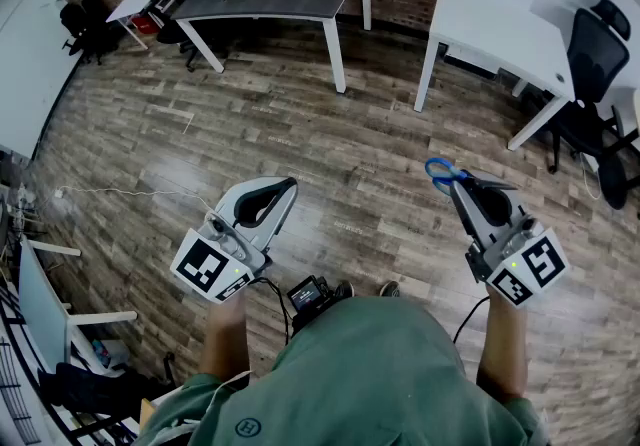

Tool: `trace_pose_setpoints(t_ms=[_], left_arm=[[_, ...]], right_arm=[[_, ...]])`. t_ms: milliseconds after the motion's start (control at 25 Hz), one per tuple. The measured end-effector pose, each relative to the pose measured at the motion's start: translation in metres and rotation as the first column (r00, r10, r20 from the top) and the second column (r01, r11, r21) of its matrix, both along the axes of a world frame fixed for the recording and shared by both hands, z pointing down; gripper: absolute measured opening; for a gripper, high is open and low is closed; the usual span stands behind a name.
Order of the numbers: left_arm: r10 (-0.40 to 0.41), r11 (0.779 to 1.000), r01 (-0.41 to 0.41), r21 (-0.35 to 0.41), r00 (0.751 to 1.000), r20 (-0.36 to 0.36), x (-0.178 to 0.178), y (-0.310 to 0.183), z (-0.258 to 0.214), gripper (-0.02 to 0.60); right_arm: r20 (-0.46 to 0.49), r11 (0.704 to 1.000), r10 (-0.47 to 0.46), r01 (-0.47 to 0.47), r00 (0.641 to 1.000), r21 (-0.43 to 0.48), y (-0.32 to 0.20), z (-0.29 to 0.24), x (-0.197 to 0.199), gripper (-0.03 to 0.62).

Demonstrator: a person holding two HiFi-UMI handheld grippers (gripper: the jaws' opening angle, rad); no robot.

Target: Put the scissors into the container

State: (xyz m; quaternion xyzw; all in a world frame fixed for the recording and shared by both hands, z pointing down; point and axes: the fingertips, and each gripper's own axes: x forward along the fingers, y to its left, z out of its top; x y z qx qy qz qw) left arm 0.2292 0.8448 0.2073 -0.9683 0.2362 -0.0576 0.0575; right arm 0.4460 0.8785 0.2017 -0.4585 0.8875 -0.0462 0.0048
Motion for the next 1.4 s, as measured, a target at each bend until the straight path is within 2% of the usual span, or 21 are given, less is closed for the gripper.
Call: trace_pose_setpoints(t_ms=[440, 800, 1080, 1400], left_arm=[[-0.012, 1.000, 0.012, -0.003, 1.000, 0.011, 0.003, 0.000, 0.003, 0.000], [-0.038, 0.999, 0.038, -0.004, 0.998, 0.047, 0.027, -0.002, 0.002, 0.000], [-0.088, 0.996, 0.088, 0.008, 0.994, 0.068, 0.041, 0.000, 0.002, 0.000], [-0.139, 0.990, 0.138, 0.017, 0.988, 0.073, 0.018, -0.019, -0.001, 0.000]], right_arm=[[0.017, 1.000, -0.010, 0.010, 1.000, -0.003, -0.001, 0.005, 0.004, 0.041], [0.109, 1.000, -0.027, 0.027, 0.994, -0.004, -0.011, 0.005, 0.032, 0.041], [0.111, 0.997, -0.079, 0.080, 0.991, -0.004, -0.021, 0.010, 0.044, 0.041], [0.099, 0.994, -0.106, 0.109, 0.989, -0.023, -0.048, 0.013, 0.029, 0.041]])
